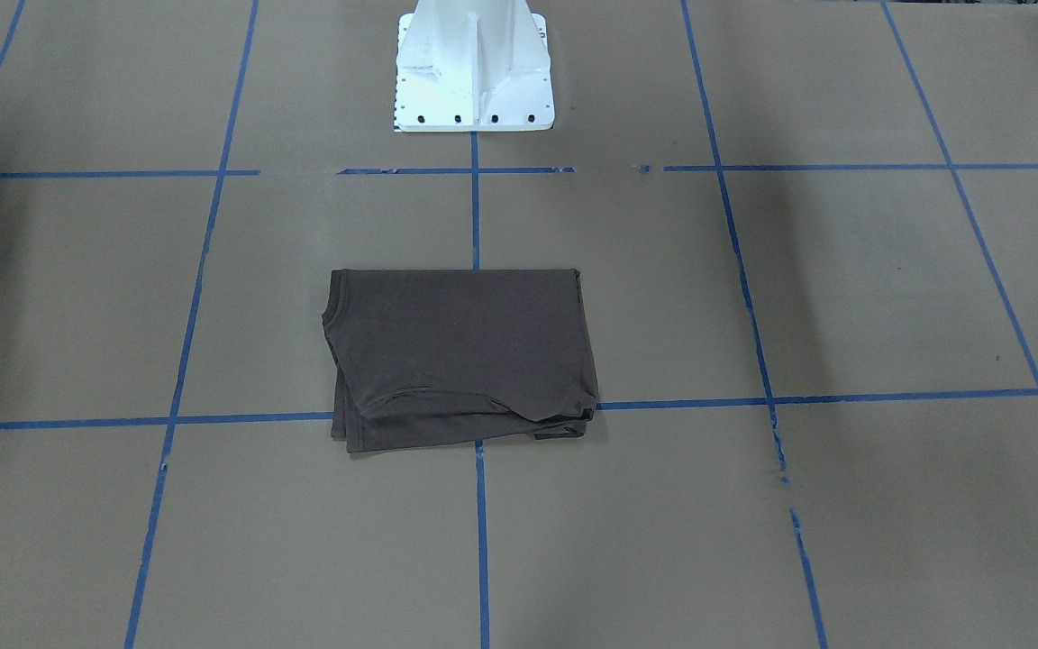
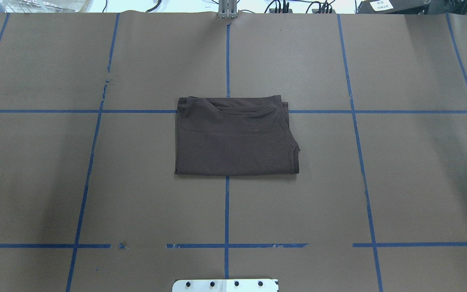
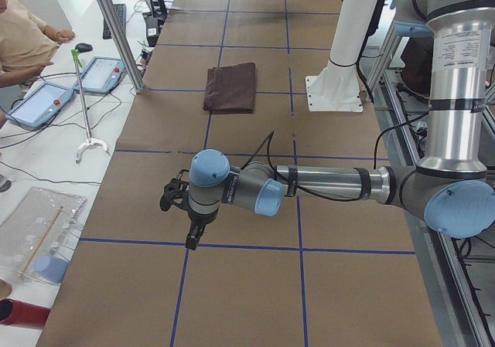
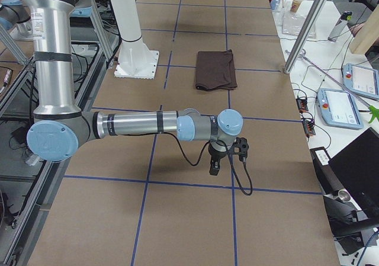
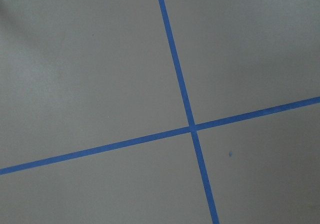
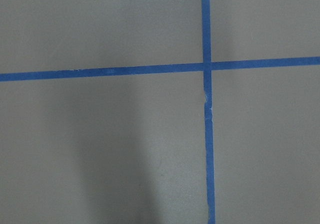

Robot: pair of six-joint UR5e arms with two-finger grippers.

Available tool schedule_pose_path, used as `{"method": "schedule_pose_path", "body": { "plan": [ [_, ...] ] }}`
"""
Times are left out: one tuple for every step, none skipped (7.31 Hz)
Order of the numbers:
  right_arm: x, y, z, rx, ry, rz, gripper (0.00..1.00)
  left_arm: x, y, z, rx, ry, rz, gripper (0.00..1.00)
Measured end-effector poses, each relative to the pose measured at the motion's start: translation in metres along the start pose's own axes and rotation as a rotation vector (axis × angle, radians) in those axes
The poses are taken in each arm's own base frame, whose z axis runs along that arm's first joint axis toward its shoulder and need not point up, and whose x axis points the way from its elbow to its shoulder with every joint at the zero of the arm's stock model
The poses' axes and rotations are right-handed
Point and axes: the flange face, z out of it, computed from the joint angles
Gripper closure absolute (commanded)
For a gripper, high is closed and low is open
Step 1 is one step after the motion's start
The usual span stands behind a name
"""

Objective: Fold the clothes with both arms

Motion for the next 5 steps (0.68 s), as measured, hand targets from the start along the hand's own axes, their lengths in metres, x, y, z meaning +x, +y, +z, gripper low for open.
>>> {"method": "schedule_pose_path", "body": {
  "plan": [
    [-0.0018,-0.0002,0.0021,-0.004,0.001,-0.004,0.00,-0.0003,-0.0002,-0.0002,0.002,-0.005,0.003,0.00],
    [-0.0030,-0.0002,0.0036,-0.007,0.002,-0.006,0.00,-0.0012,-0.0001,-0.0002,0.006,-0.020,0.009,0.00],
    [-0.0037,-0.0003,0.0044,-0.009,0.002,-0.008,0.00,-0.0032,0.0005,0.0005,0.013,-0.041,0.017,0.00],
    [-0.0044,-0.0004,0.0049,-0.009,0.002,-0.010,0.00,-0.0050,0.0014,0.0021,0.018,-0.052,0.022,0.00],
    [-0.0050,-0.0006,0.0050,-0.007,0.002,-0.013,0.00,-0.0064,0.0016,0.0034,0.024,-0.059,0.028,0.00]
  ]
}}
